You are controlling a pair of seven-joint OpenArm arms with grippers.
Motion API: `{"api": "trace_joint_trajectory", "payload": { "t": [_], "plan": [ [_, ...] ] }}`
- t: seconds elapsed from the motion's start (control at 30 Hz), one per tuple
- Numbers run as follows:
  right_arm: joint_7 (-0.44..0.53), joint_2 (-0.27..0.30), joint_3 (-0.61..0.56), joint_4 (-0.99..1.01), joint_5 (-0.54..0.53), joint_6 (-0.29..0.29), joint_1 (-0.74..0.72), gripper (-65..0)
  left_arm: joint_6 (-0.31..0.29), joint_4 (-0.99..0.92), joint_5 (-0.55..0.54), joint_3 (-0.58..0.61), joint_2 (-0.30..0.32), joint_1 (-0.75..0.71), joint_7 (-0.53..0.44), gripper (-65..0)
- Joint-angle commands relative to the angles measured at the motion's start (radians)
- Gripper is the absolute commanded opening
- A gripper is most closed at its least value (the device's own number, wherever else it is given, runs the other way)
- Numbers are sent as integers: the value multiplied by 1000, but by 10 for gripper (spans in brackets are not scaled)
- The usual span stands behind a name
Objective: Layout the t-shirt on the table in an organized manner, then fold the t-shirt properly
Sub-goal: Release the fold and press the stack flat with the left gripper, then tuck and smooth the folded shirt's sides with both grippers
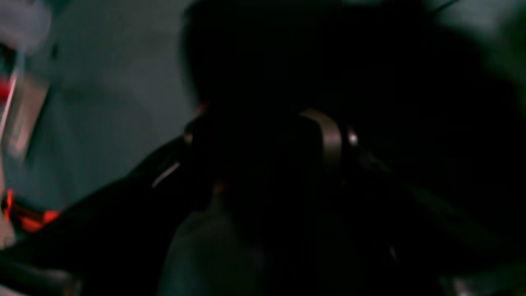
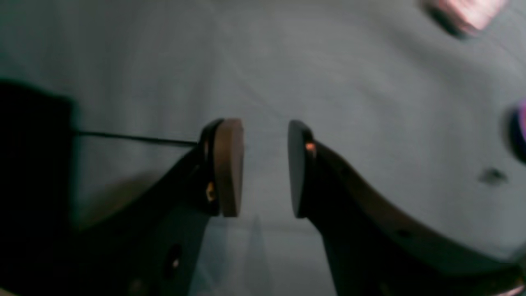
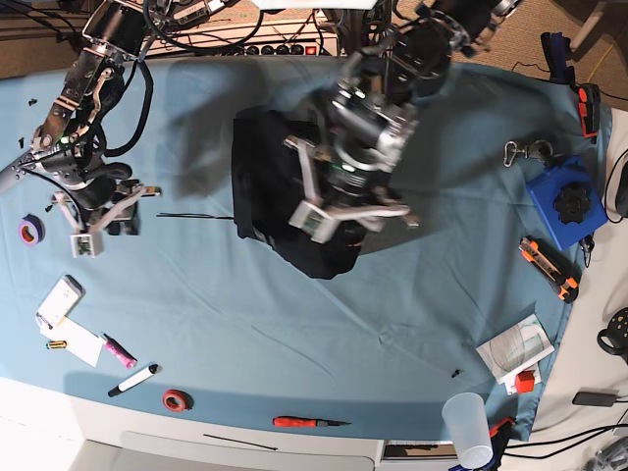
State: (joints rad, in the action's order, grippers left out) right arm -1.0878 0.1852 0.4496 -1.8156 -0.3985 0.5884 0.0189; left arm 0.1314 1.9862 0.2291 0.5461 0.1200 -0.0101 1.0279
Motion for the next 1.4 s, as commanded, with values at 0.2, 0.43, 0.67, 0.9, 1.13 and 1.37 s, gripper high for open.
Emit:
{"api": "trace_joint_trajectory", "payload": {
  "t": [0.2, 0.43, 0.67, 0.9, 1.13, 1.37],
  "plan": [
    [-73, 11, 3, -16, -379, 110, -16, -461, -70, -133, -167, -126, 5, -59, -137, -420],
    [-171, 11, -40, -16, -665, 110, -17, -461, -69, -176, -170, -130, -9, -40, -131, -420],
    [-159, 11, -279, -16, -601, 110, -35, -461, -34, -18, -94, -130, -9, -29, -92, -420],
    [-41, 5, -446, -16, -379, 110, -95, -461, 114, -5, 126, -140, -8, -29, -56, -584],
    [-17, 6, -455, -15, -322, 110, -105, -472, 119, -5, 162, -274, -8, -29, -56, -650],
    [79, 2, -455, 5, -261, 110, -105, -623, 66, -5, 100, -394, 2, -29, -55, -650]
  ]
}}
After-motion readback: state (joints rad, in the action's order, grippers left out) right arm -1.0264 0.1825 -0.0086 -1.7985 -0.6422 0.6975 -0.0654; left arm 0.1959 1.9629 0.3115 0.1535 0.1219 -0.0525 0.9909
